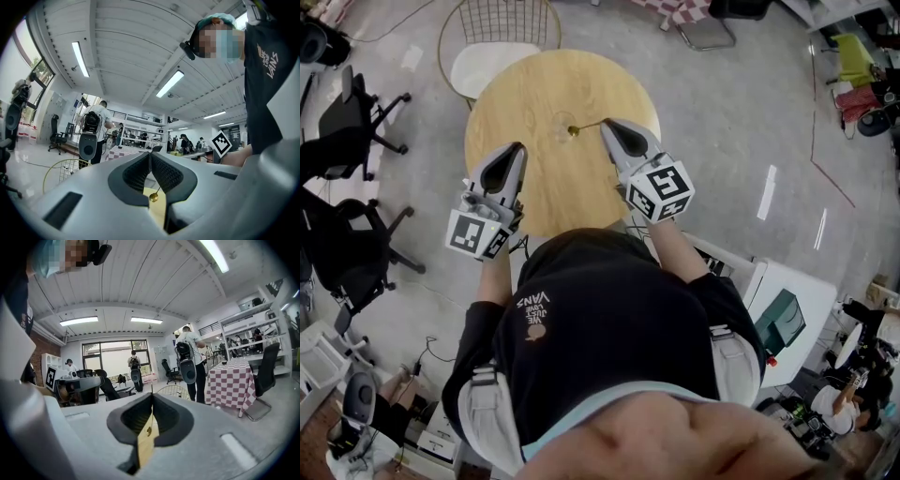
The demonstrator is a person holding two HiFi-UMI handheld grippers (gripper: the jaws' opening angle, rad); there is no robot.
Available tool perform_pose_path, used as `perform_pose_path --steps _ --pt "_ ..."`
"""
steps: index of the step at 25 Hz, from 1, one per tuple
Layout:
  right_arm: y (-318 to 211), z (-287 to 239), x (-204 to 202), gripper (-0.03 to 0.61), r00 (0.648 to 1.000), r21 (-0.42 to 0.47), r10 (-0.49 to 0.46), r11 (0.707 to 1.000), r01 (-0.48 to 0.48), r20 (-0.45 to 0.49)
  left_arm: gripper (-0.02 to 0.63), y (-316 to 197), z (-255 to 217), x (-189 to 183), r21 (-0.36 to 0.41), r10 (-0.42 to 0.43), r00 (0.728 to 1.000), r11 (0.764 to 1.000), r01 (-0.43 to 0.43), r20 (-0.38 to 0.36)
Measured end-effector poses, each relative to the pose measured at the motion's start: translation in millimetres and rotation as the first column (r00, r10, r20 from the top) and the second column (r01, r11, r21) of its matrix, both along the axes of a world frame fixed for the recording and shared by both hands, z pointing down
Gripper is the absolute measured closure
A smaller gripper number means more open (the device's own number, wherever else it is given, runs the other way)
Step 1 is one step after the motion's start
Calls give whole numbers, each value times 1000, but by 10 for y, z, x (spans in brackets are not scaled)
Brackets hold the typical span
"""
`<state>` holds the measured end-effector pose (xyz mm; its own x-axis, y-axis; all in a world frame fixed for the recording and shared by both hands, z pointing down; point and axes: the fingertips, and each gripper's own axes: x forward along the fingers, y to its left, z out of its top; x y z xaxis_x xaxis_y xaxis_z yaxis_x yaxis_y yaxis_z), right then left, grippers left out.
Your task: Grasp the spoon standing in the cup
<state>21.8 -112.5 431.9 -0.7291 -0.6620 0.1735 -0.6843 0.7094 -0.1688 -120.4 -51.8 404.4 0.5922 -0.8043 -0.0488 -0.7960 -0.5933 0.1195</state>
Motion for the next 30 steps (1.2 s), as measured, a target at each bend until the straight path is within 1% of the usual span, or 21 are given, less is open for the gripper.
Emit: perform_pose_path --steps 30 --pt "227 66 62 577 999 -18 13 1000 -14 -42 598 129 6 -230 6 -32 999 999 32 0"
